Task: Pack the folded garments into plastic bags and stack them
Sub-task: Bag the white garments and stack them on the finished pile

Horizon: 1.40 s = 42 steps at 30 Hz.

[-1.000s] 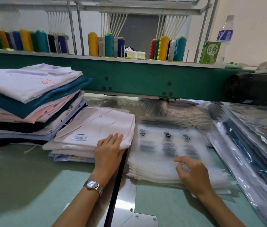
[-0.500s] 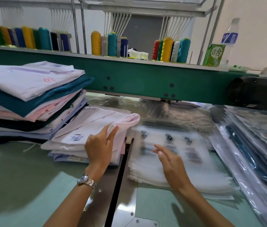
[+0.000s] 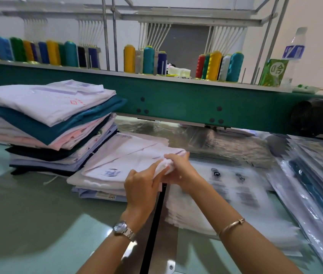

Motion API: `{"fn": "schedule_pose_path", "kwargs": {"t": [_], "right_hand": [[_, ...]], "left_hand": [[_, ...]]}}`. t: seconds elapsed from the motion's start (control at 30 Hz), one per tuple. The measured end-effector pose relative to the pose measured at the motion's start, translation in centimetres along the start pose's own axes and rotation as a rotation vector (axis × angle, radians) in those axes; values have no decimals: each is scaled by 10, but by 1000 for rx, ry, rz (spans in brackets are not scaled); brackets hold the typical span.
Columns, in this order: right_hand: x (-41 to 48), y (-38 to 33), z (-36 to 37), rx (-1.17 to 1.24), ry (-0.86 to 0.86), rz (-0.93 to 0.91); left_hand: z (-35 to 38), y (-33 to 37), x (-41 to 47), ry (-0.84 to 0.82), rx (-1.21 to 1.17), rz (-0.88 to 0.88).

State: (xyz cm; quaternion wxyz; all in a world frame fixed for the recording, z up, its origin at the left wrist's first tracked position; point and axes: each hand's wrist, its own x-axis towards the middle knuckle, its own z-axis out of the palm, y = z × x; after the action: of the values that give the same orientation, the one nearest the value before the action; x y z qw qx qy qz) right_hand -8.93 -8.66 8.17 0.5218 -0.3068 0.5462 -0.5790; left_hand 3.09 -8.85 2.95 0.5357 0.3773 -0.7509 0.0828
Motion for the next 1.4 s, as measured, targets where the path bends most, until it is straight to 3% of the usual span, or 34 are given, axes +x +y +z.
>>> {"fn": "schedule_pose_path", "kwargs": {"t": [0.1,0.27,0.33,0.43,0.53,0.57,0.63,0.7,0.8,0.97,1.17,1.3,1.4], "right_hand": [[6,-6,-7,-106,79,35],[-3,-1,-48,-247,39,35],[-8,2,-60,-298,19,15],[-13,4,-68,-380,-20,-62],[-17,4,-71,-372,-50,-97],[-19,5,-72,-367,-63,-98],[-21,7,-74,-351,-84,-87],[-22,10,-76,-366,-97,-72],[-22,10,-77,-413,-74,-68],[-26,10,-78,-496,-35,-85],[-33,7,-64,-456,51,-126],[-35,2,-50,-561,77,-147],[-34,-2,-41,-653,55,-180]], "left_hand": [[3,19,-10,-24,-27,66],[2,43,-20,-168,43,221],[-8,41,-15,-223,-19,166],[-26,12,-2,-246,88,-87],[-47,-49,5,-502,485,-505],[-57,-70,3,-564,514,-666],[-72,-105,-5,-631,396,-887],[-83,-121,-14,-720,168,-961],[-93,-118,-20,-635,-287,-1114],[-96,-107,-21,-462,-695,-1077],[-84,-79,-1,-388,-732,-1043],[-81,-58,0,-355,-685,-915],[-82,-40,-2,-418,-674,-806]]}}
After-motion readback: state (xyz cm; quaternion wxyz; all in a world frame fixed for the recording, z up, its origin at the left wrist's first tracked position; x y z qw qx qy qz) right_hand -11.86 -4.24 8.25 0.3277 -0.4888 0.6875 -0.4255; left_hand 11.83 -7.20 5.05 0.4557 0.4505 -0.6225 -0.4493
